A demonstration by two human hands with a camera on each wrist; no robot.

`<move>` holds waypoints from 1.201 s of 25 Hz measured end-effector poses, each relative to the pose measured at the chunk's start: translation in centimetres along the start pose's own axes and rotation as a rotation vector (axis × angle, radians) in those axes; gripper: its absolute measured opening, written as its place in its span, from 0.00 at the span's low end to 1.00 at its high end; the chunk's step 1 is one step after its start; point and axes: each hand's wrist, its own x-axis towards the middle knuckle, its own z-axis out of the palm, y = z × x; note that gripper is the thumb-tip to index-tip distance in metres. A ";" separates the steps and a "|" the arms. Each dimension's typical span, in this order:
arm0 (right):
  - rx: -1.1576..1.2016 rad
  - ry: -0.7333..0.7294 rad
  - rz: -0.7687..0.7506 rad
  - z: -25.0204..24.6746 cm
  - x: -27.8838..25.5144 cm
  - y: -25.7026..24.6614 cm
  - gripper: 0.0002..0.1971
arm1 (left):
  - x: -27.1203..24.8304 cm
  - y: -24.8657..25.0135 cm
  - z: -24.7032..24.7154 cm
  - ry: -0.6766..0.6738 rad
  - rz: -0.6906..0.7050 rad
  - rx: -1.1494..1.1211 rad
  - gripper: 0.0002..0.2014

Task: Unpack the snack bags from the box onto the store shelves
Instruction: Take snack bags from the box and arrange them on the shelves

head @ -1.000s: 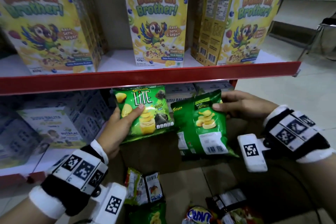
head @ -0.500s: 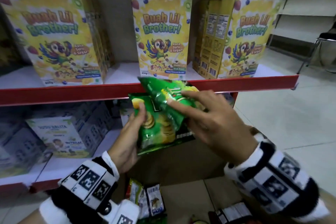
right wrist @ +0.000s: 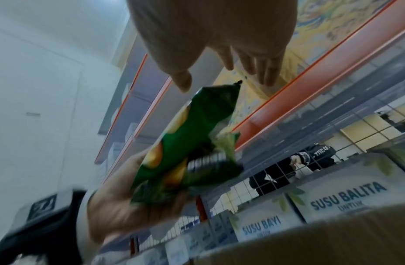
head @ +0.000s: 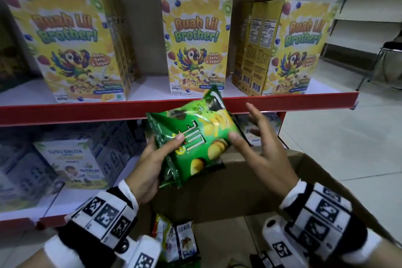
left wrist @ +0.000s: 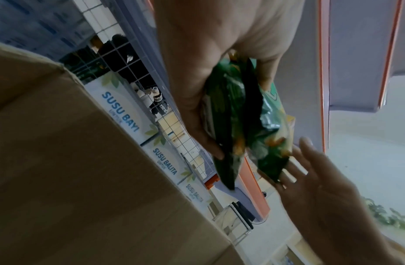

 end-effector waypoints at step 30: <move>-0.349 -1.376 0.341 6.6 -0.5 5.7 0.28 | -2.4 2.9 -8.2 0.062 0.052 0.163 0.38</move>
